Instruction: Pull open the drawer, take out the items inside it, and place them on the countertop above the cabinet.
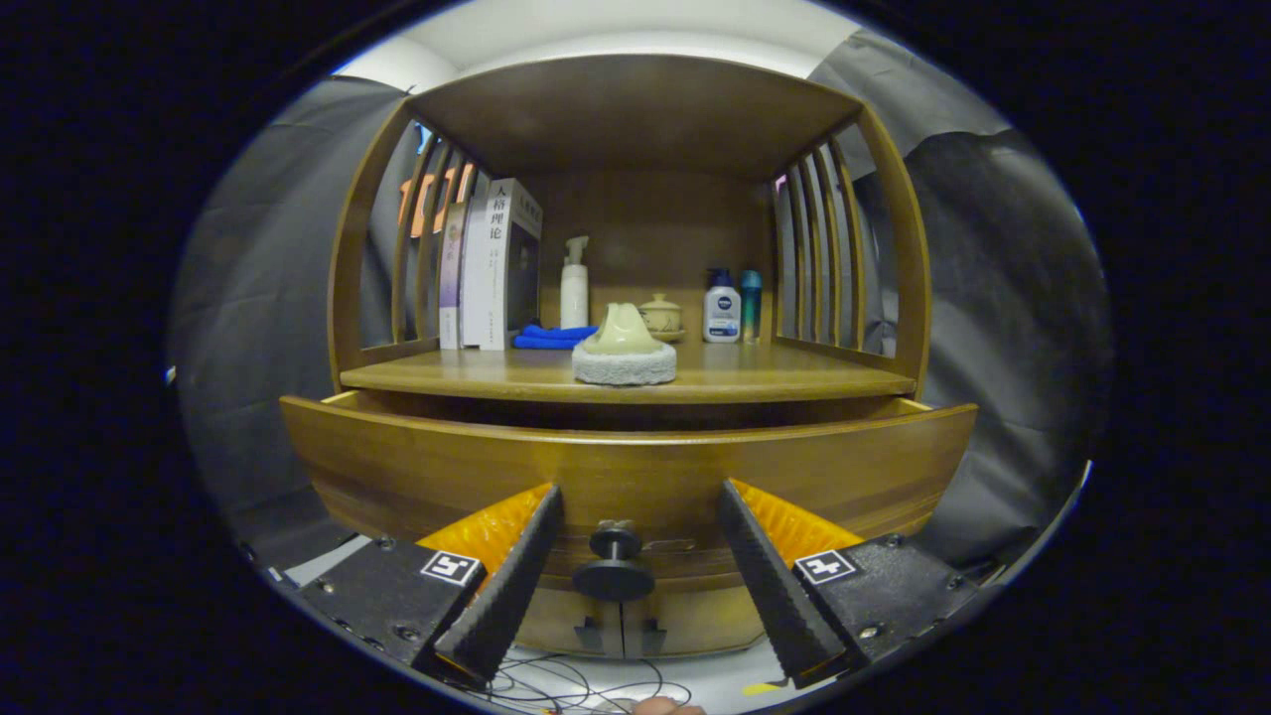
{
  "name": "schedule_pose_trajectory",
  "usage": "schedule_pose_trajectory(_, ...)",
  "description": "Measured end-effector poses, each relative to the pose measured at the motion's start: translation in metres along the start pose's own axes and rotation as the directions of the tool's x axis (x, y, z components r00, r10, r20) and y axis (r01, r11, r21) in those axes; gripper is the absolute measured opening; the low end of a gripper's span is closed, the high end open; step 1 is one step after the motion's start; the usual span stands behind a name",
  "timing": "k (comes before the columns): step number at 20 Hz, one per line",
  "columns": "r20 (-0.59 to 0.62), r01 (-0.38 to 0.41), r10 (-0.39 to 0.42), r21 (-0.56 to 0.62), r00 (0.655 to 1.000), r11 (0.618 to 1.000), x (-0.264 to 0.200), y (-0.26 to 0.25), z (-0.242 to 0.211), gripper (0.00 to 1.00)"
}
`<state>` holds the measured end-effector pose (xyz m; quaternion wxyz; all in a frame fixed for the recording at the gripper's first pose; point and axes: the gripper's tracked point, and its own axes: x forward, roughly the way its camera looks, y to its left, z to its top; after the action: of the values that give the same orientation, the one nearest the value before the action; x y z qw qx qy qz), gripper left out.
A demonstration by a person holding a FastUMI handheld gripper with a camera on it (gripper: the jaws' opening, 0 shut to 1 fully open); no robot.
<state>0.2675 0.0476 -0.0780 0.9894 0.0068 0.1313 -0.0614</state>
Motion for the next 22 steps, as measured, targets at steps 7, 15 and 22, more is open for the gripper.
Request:
schedule_pose_trajectory(7, 0.007, 0.001, -0.001, -0.002, 1.000, 1.000, 0.025, 0.001, 0.005, 1.00)
schedule_pose_trajectory(15, 0.013, 0.000, 0.000, -0.001, 1.000, 1.000, 0.049, 0.002, 0.010, 1.00)
schedule_pose_trajectory(22, 0.047, -0.001, 0.000, 0.003, 0.999, 1.000, 0.059, 0.002, 0.010, 1.00)
